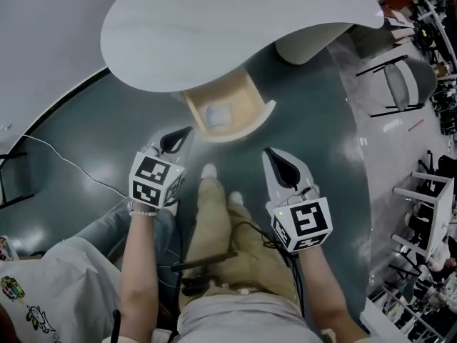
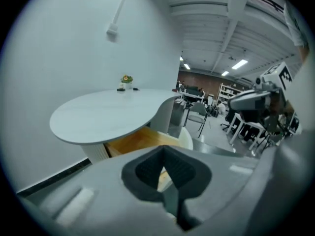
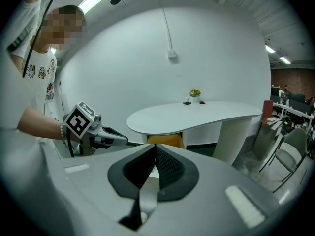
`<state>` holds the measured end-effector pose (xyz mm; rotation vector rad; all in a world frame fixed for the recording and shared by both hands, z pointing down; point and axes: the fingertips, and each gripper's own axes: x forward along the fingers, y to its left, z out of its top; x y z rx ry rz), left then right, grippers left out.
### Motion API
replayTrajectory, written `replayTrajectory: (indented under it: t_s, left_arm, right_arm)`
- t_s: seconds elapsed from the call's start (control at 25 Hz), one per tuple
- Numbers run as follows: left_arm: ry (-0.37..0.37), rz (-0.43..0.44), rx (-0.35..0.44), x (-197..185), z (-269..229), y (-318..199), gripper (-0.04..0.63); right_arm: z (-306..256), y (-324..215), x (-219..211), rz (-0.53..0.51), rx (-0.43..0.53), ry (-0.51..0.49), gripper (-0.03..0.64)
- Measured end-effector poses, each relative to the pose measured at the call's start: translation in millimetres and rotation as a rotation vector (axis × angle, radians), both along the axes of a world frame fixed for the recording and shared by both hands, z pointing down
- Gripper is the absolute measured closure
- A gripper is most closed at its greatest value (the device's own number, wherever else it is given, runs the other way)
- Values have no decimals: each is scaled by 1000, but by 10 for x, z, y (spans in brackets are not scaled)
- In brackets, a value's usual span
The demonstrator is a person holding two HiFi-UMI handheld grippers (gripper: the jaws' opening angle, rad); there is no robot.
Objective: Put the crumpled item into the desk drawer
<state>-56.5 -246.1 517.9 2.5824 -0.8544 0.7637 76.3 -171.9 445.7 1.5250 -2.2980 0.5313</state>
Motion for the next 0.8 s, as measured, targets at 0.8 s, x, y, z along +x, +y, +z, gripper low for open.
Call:
replayTrajectory:
  t_s: [0.8]
  left_arm:
    - [131,-185,251,-397,-1489,672,598]
  right_arm:
    - [-791,240,-170,-126,164,-4,612]
